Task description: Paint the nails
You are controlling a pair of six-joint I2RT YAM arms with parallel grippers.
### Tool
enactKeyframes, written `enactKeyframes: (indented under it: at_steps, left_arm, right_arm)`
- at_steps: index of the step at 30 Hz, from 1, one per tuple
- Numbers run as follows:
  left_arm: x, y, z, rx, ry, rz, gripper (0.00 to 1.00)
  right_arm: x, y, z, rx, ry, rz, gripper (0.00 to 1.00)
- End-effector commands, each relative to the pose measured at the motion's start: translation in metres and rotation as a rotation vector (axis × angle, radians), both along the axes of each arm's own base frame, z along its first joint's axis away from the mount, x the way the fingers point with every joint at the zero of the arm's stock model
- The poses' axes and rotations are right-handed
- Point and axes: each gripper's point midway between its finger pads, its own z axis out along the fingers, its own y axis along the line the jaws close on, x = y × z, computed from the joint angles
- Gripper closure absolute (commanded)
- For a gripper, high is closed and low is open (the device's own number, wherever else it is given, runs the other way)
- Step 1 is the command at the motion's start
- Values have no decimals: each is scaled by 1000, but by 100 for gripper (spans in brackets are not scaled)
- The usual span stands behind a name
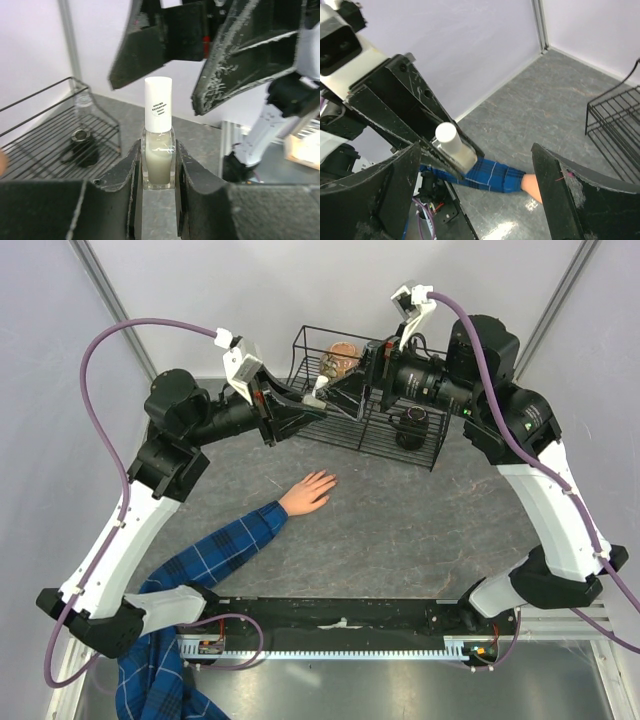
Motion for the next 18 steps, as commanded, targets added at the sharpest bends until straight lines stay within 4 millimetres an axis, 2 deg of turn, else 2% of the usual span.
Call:
enactKeyframes:
  at_steps: [1,5,8,14,17,18]
  left_arm:
    - [17,14,-3,54,-106,143,98]
    - [22,17,-10,92,-118,175,98]
    - [28,18,-15,113,-101,205,98]
    - [26,12,-17,132,-115,180,98]
    - [18,6,-18,124,-106,122,98]
    - [15,6,-16,120,-113,109,98]
  right_arm:
    - [5,-7,1,2,42,-61,5]
    - [8,-1,-1,5,61,-51,27]
    - [7,9,0,8,64,-24,29]
    - [10,25,-9,-14,65,-16,29]
    - [14,27,-12,-20,65,-24,47]
    - [14,28,-14,-28,64,-18,63]
